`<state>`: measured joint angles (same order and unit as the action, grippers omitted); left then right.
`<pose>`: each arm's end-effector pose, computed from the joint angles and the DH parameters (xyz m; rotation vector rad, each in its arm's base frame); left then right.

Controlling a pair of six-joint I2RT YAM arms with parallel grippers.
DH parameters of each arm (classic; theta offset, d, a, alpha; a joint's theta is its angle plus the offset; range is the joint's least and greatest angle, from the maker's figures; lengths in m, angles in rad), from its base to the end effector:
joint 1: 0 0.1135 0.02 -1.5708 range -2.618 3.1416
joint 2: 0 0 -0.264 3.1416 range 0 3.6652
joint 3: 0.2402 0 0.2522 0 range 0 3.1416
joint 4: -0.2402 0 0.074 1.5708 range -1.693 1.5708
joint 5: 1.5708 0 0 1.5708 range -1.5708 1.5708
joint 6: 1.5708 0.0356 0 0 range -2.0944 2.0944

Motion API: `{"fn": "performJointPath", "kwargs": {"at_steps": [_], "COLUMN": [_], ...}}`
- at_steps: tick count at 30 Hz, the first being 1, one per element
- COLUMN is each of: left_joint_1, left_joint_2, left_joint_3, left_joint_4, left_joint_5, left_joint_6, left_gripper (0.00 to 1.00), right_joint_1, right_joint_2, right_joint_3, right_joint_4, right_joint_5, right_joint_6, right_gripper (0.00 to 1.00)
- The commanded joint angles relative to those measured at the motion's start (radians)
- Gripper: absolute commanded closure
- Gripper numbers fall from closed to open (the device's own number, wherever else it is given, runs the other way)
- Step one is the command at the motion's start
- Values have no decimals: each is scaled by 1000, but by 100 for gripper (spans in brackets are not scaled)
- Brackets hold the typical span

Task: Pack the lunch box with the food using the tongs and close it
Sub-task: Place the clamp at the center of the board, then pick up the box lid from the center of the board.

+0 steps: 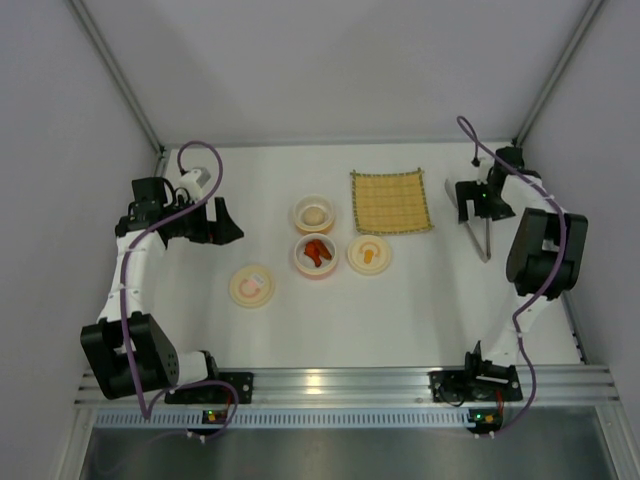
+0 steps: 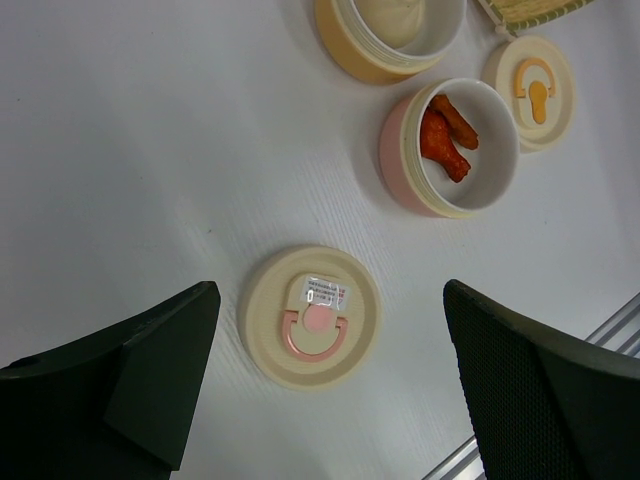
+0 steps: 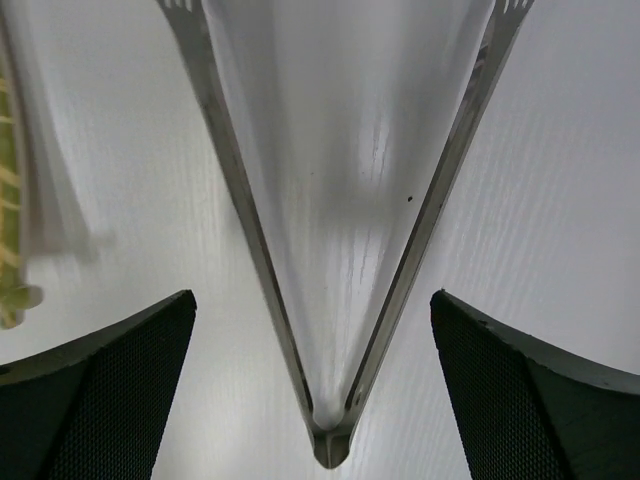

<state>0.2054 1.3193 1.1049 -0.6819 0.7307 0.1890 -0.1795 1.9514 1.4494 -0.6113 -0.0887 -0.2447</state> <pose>0.2684 0.0316 0.2972 0.2849 2.2647 -0.6932 0.4040 -0.0701 0.1951 -0.1148 2.6738 -0.0151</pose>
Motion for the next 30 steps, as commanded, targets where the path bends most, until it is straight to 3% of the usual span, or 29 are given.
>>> {"fn": "performJointPath", "kwargs": {"at_steps": [1,7,12,17,22,24,30], "left_joint_1": [6,6,6,6,5,3,0], "left_joint_2": [-40,-52,46,110,263,319,457], "left_joint_3": [26,32,16,-50,-10,28,47], "left_joint_4": [-54,-172,-367,-308,-249,-237,-200], "left_joint_5": [-5,-71,-91,-182,-163,-160,-142], "left_joint_6": [41,159,377,377,302,288,257], "left_gripper": [2,2,2,8,16,21,33], "right_joint_1": [0,17,112,342,616,751,970], "right_joint_2": [-158,-325,-454,-612,-738,-726,-557], "right_joint_3": [100,177,115,-73,-295,-304,-225], "right_joint_4": [-85,-175,-252,-177,128,180,271], "right_joint_5": [-81,-253,-385,-353,-268,-214,-111], "right_joint_6": [-8,-48,-128,-125,-45,-54,-68], "right_gripper": [0,1,1,3,16,21,34]}}
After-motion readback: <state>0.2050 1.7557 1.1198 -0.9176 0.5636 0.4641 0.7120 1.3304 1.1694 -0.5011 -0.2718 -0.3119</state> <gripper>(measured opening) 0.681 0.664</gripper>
